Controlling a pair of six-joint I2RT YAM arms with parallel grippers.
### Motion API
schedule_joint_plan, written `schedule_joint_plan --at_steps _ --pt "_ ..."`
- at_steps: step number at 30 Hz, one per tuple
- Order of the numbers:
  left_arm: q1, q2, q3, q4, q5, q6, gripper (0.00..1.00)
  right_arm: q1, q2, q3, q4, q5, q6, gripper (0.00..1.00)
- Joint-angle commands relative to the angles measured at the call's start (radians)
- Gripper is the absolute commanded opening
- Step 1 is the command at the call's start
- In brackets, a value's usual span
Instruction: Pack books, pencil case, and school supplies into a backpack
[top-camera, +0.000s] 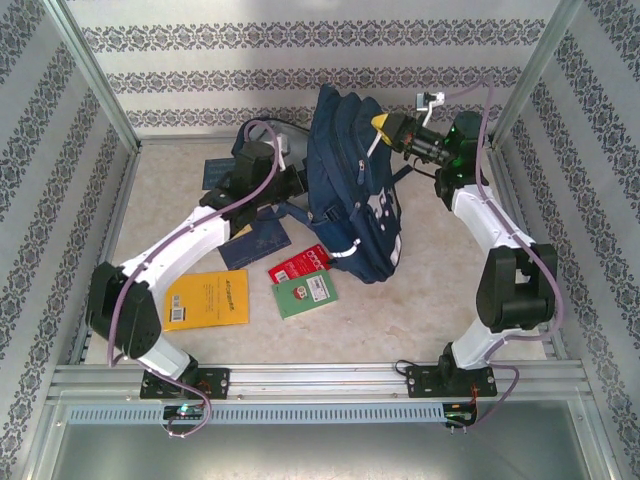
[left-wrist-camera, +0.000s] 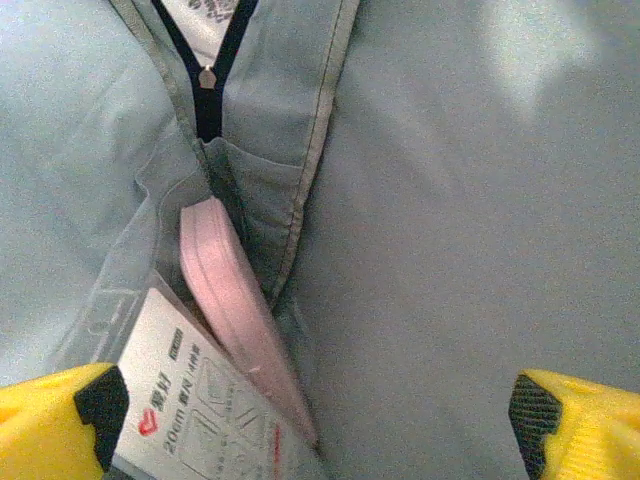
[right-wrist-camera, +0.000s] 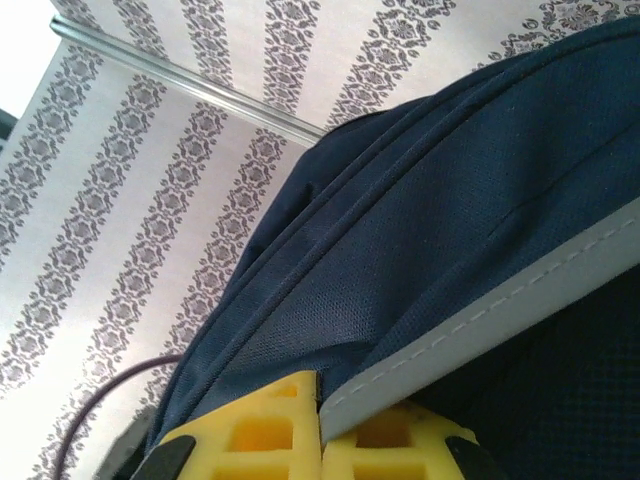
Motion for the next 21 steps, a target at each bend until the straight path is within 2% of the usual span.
schedule_joint_plan --at_steps 1,4,9,12,16,21 --pt "0.006 -0.056 -0.035 -0.152 0.053 0.115 1.0 -0.041 -0.032 -0.022 -0.015 0.13 -0.155 0.0" --pt "0.007 -0.045 -0.062 -0.142 0.092 0.108 1.0 -0.046 -0.004 -0.001 -0.005 0.105 -0.148 0.0" --pt "0.024 -0.019 -0.04 -0.137 0.077 0.109 1.0 -0.046 0.005 0.094 -0.027 0.029 -0.171 0.0" --pt "0.047 0.014 0.029 -0.143 0.084 0.081 1.0 -0.046 -0.008 0.204 -0.259 -0.009 -0.346 0.0" --pt "0.066 0.082 0.174 -0.17 0.071 0.059 1.0 -0.028 0.01 0.422 -0.78 0.005 -0.716 0.0" --pt "0.109 0.184 0.325 -0.197 0.076 -0.033 1.0 -0.051 0.012 0.523 -0.992 0.078 -0.879 0.0"
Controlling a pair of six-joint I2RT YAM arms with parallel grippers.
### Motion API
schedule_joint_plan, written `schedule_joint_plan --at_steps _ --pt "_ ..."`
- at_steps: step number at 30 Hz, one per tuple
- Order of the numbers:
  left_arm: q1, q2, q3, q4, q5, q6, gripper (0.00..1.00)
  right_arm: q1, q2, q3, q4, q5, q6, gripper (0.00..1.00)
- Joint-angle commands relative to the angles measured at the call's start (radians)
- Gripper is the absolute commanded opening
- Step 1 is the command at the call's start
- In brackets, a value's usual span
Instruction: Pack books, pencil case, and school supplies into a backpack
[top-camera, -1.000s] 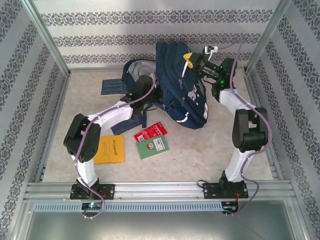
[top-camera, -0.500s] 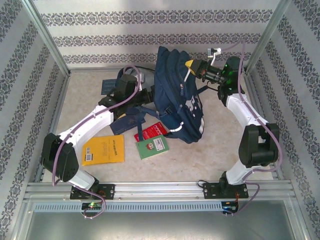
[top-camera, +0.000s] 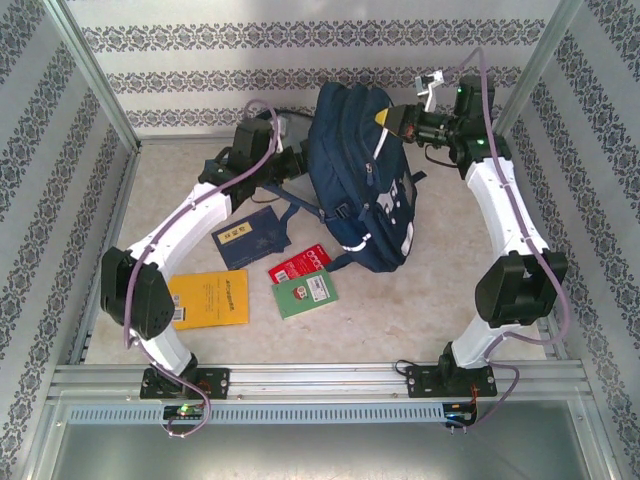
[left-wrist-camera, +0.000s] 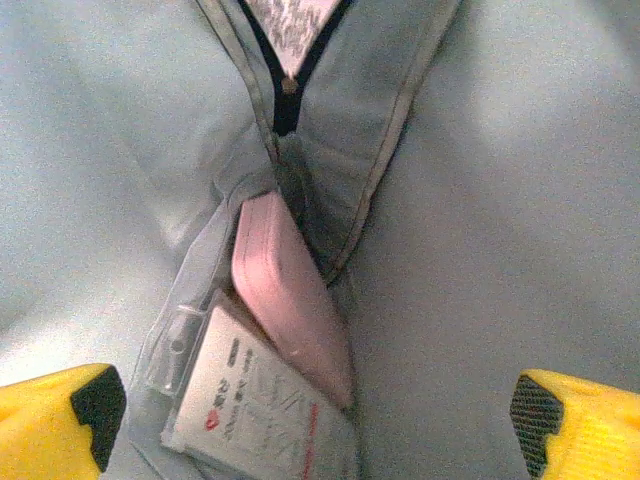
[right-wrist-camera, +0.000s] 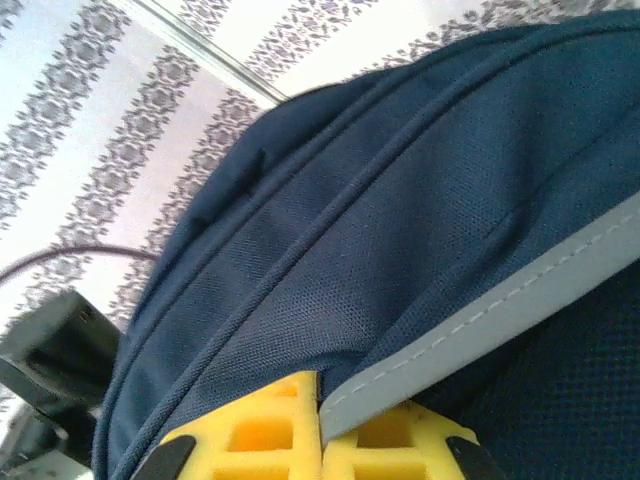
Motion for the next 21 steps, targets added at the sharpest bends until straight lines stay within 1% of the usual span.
schedule_joint_plan --at_steps 1,3,5,7,10,15,18,21 --pt "0.034 0.039 0.071 -0.009 0.031 -0.096 0.99 -0.038 -0.03 0.094 -0.125 0.086 -0.237 0.0" --pt "0.044 0.058 0.066 0.073 0.087 -0.163 0.95 -0.037 -0.024 0.142 -0.185 0.129 -0.286 0.0" --pt "0.055 0.061 0.035 0.182 0.135 -0.234 0.92 -0.034 -0.019 0.173 -0.225 0.168 -0.319 0.0" --pt "0.065 0.05 -0.002 0.271 0.156 -0.293 0.9 -0.032 -0.016 0.189 -0.25 0.203 -0.336 0.0" --pt "0.083 0.022 -0.048 0.361 0.172 -0.344 0.93 -0.023 -0.016 0.181 -0.293 0.28 -0.386 0.0" --pt "0.095 -0.029 -0.093 0.43 0.194 -0.348 0.98 -0.003 0.005 0.173 -0.341 0.368 -0.432 0.0" --pt "0.094 -0.008 -0.095 0.531 0.268 -0.399 0.99 0.032 0.024 0.171 -0.356 0.435 -0.455 0.0" --pt "0.095 0.026 -0.095 0.642 0.324 -0.464 0.99 0.065 0.056 0.192 -0.378 0.466 -0.483 0.0"
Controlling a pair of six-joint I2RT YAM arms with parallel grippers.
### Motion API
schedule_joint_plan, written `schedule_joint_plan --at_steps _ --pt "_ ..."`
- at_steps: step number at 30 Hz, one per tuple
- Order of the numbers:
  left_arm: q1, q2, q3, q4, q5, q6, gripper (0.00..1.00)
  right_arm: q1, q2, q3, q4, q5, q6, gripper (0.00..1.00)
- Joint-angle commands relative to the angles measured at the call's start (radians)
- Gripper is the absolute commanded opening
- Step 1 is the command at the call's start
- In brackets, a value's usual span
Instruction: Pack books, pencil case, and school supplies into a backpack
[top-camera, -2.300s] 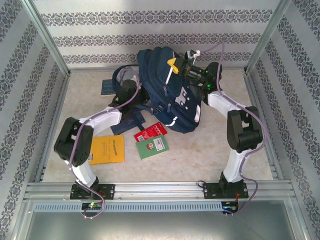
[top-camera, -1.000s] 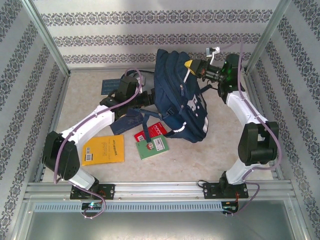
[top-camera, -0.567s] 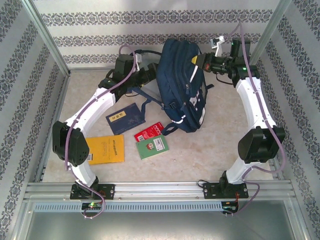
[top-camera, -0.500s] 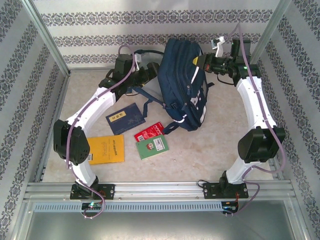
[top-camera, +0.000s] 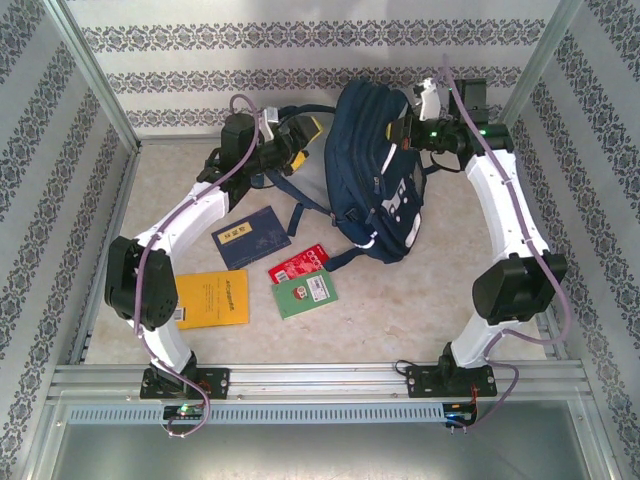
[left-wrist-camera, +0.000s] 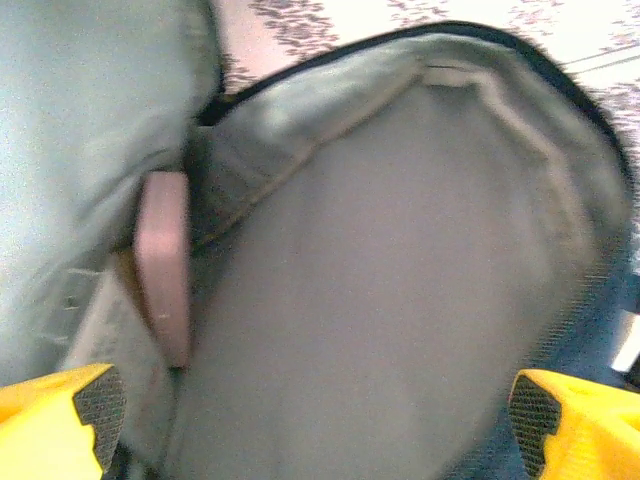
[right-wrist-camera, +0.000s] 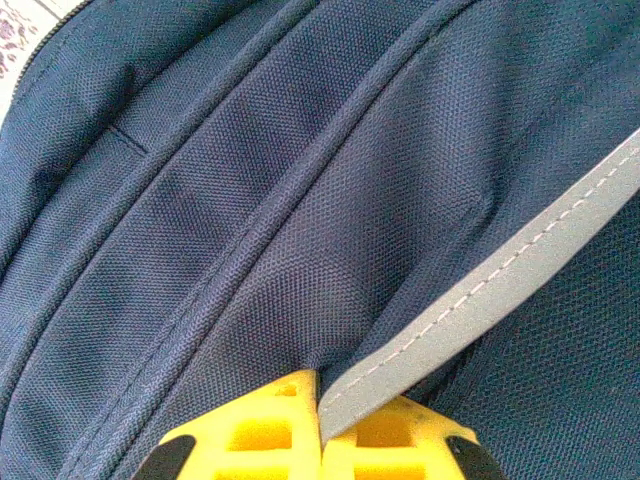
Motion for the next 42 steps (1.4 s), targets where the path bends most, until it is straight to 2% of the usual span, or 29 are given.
schedule_joint_plan --at_steps 1,6,11,14,19,22,23,24,27,29,32,35,39,42 --pt "0.018 -0.001 0.016 0.219 0.092 -0.092 0.99 0.026 0.041 0.069 0.0 0.091 -0.078 0.0" --pt "0.018 0.051 0.046 0.308 0.125 -0.173 0.99 0.076 0.097 0.105 -0.036 0.146 -0.112 0.0" --pt "0.019 -0.034 -0.002 0.199 0.07 -0.086 0.98 0.065 0.111 0.126 -0.106 0.301 -0.169 0.0" --pt "0.019 -0.109 -0.052 0.085 0.032 -0.006 0.98 0.029 0.084 0.092 -0.085 0.349 -0.136 0.0" --pt "0.014 -0.254 -0.149 -0.267 -0.107 0.187 0.97 0.005 0.086 0.041 -0.09 0.426 -0.114 0.0" --pt "0.006 -0.316 -0.236 -0.406 -0.157 0.233 0.95 0.006 0.088 -0.011 -0.07 0.44 -0.075 0.01" --pt "0.004 -0.334 -0.266 -0.43 -0.159 0.241 0.95 0.007 0.083 -0.035 -0.054 0.447 -0.062 0.03" --pt "-0.002 -0.354 -0.301 -0.45 -0.162 0.249 0.95 0.012 0.072 -0.064 -0.037 0.465 -0.044 0.11" --pt "-0.022 -0.419 -0.417 -0.49 -0.191 0.267 0.95 0.034 0.02 -0.149 0.025 0.532 -0.003 0.41" --pt "-0.026 -0.453 -0.479 -0.508 -0.19 0.278 0.95 0.054 -0.016 -0.19 0.05 0.607 0.028 0.49" --pt "-0.025 -0.498 -0.542 -0.575 -0.192 0.322 0.95 0.107 -0.093 -0.266 0.092 0.675 0.077 0.53" --pt "-0.026 -0.54 -0.623 -0.584 -0.171 0.338 0.95 0.181 -0.172 -0.391 0.186 0.573 0.132 0.56" --pt "-0.026 -0.55 -0.74 -0.494 -0.121 0.327 0.92 0.262 -0.188 -0.54 0.278 0.342 0.242 0.57" --pt "-0.027 -0.537 -0.821 -0.394 -0.118 0.304 0.88 0.293 -0.141 -0.642 0.353 0.099 0.303 0.56"
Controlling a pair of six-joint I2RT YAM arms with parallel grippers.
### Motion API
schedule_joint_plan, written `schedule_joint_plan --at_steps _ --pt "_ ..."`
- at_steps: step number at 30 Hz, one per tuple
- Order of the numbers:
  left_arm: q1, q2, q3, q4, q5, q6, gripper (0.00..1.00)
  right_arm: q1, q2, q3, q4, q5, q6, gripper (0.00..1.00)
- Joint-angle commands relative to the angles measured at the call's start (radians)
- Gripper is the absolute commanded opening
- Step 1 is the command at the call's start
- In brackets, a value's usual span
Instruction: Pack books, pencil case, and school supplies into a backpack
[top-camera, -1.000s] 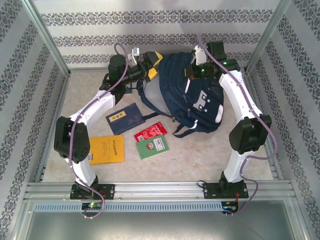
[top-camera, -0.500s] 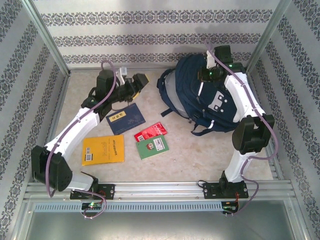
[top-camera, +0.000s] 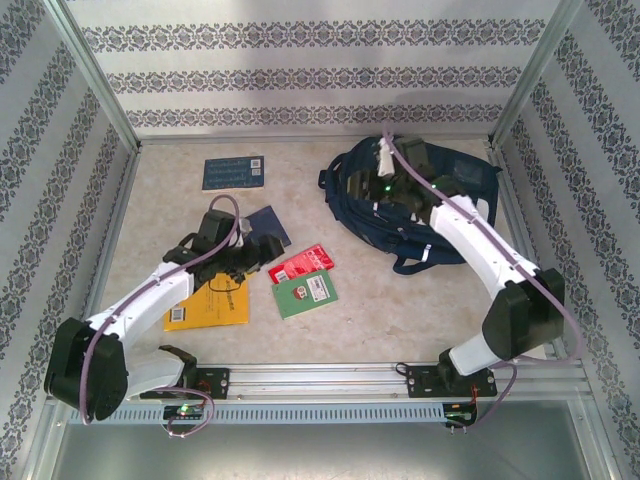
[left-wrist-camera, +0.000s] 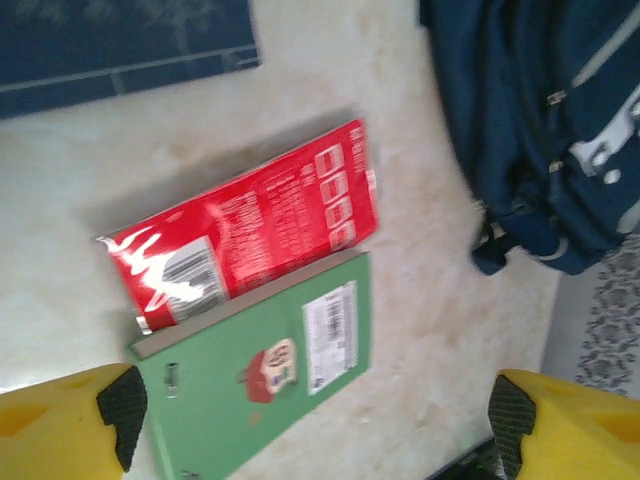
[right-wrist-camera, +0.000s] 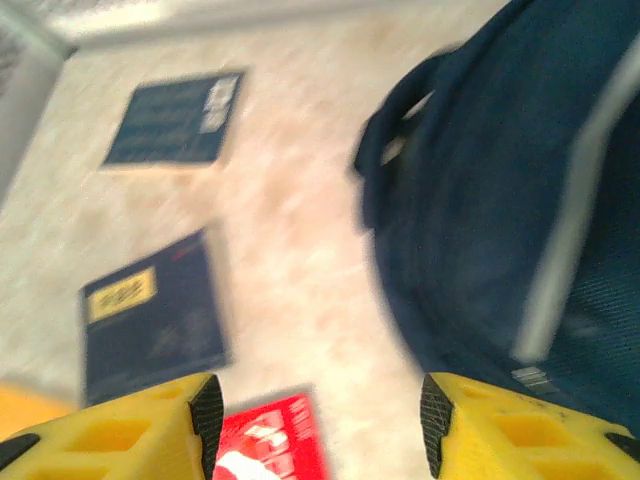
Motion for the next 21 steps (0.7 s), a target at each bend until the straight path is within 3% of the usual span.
schedule_joint_plan --at_steps 1,6,12,21 --pt "-0.007 0.015 -0.072 0.125 0.023 0.002 0.87 0.022 0.066 -0.132 0.138 -0.321 0.107 0.56" --pt "-0.007 0.058 -0.106 0.225 0.008 -0.005 0.78 0.069 0.144 -0.194 0.131 -0.286 0.065 0.55" --pt "-0.007 0.115 -0.114 0.338 -0.035 -0.022 0.66 0.069 0.263 -0.215 0.215 -0.339 0.101 0.54" --pt "-0.007 0.281 -0.104 0.464 -0.028 -0.06 0.63 0.061 0.352 -0.217 0.239 -0.334 0.097 0.55"
